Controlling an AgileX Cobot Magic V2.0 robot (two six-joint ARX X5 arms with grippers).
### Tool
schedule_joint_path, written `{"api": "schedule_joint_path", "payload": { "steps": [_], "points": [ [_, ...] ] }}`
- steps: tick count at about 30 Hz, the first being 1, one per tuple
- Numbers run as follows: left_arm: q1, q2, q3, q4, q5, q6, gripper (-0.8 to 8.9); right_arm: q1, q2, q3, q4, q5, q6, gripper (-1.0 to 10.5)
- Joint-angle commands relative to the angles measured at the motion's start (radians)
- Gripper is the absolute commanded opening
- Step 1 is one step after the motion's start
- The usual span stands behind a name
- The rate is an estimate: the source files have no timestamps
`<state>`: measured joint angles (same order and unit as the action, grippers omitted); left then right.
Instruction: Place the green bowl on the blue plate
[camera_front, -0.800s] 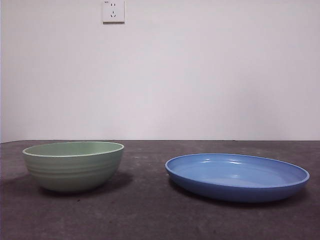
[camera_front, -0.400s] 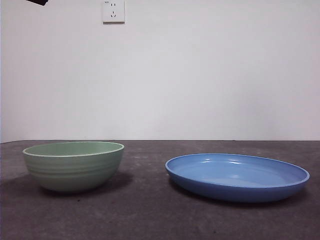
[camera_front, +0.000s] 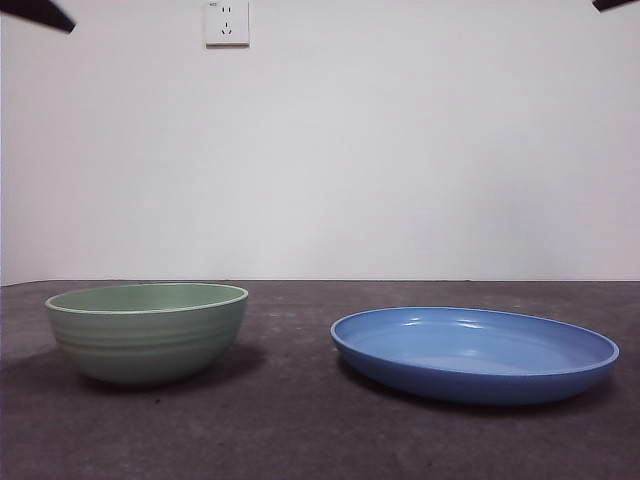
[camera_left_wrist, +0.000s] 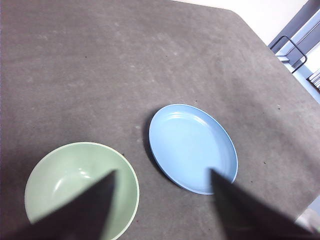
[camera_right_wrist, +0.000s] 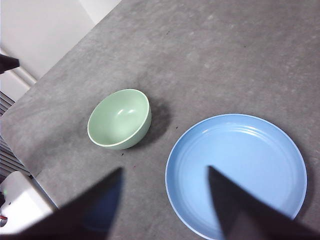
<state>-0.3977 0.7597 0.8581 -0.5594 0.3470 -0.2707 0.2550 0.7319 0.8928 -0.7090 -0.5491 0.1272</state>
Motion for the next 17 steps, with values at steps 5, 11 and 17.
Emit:
{"api": "schedule_joint_path", "payload": {
  "steps": [5,11,17],
  "points": [
    [-0.005,0.005,0.018,0.005,0.005,0.02,5.76,0.005,0.006,0.016,0.008,0.0,-0.008,5.5],
    [-0.005,0.006,0.018,-0.004,0.004,0.019,5.72,0.005,0.006,0.016,0.005,0.0,-0.008,5.5],
    [-0.005,0.036,0.018,-0.056,-0.034,0.011,5.71,0.005,0.005,0.016,0.006,-0.001,-0.008,5.5]
  ]
}}
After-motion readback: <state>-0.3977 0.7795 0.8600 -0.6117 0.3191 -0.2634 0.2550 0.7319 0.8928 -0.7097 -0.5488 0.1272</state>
